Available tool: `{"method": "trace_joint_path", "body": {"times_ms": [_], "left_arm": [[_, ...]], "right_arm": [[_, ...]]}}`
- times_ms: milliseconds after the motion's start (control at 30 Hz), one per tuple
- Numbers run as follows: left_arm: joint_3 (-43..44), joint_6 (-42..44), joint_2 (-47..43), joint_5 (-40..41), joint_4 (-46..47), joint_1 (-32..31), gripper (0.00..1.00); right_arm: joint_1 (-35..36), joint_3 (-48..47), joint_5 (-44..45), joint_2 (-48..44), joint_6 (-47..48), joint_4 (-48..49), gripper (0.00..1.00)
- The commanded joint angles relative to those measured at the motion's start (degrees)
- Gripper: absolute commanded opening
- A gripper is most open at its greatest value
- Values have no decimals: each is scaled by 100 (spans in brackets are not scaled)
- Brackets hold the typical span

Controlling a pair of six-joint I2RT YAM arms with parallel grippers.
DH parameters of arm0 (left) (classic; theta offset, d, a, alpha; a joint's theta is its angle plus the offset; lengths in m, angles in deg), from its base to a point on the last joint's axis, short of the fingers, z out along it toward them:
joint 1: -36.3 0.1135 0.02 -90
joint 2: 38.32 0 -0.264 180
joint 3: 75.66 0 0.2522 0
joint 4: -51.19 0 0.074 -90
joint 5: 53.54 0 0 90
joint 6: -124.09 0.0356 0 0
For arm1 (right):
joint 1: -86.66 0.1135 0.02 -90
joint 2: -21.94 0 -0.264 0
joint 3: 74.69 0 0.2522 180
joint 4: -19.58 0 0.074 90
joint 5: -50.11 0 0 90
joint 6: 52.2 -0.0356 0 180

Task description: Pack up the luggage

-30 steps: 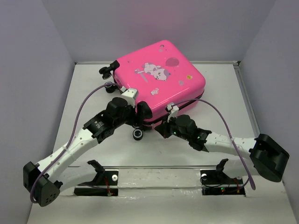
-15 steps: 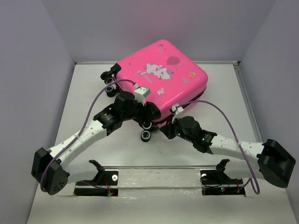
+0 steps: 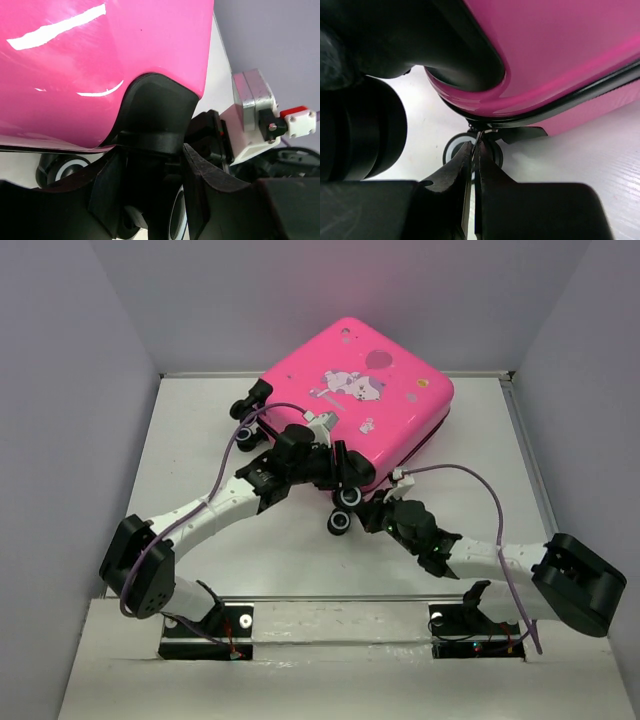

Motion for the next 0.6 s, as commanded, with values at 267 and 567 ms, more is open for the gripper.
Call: {"method": "trace_joint_path", "body": {"times_ms": [267, 567], "left_arm": [[924, -1619, 169, -57, 4226, -623, 6], [528, -1972, 36, 532, 5089, -912, 6]], "right_arm": [[351, -95, -839, 970, -756, 4425, 7], [483, -815, -875, 2806, -1467, 5980, 7]]}}
